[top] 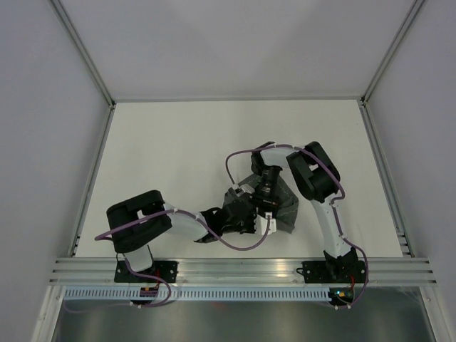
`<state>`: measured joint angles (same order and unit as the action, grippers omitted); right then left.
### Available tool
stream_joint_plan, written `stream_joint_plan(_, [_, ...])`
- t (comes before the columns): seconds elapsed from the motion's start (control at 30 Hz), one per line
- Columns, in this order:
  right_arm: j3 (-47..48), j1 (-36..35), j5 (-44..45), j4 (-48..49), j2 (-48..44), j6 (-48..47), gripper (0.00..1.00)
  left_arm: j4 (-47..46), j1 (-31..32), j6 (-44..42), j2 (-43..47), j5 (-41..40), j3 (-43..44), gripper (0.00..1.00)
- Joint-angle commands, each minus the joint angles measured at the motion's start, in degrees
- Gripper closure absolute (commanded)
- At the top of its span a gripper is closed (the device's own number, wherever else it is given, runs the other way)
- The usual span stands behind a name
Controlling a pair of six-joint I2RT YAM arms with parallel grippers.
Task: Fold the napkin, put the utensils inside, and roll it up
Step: Roll the napkin at the center of the board.
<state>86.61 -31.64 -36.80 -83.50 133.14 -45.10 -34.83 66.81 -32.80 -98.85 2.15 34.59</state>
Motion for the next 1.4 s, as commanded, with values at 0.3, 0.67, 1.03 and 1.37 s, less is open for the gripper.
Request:
stream_joint_plan(0.3, [9.3, 8.2, 5.7, 21.8, -7.7, 5.6, 0.51, 5.2, -3.9, 8.3, -0.2, 7.4, 1.2, 0.98])
stream_joint_plan(0.67, [12.5, 17.4, -1.2, 21.2, -11.8, 7.8, 0.48, -7.9, -7.8, 12.0, -0.7, 14.9, -4.6, 0.98])
stream_joint_plan(1.03, [-6.3, 23.7, -4.9, 33.6, -33.5, -0.7, 0.48, -19.7, -11.6, 25.9, -6.9, 21.0, -5.7, 0.98])
stream_joint_plan(1.37, [-30.1, 23.0, -10.6, 39.5, -53.3, -18.0, 0.46, -30.0, -16.2, 35.3, -14.1, 26.9, -7.7, 0.98])
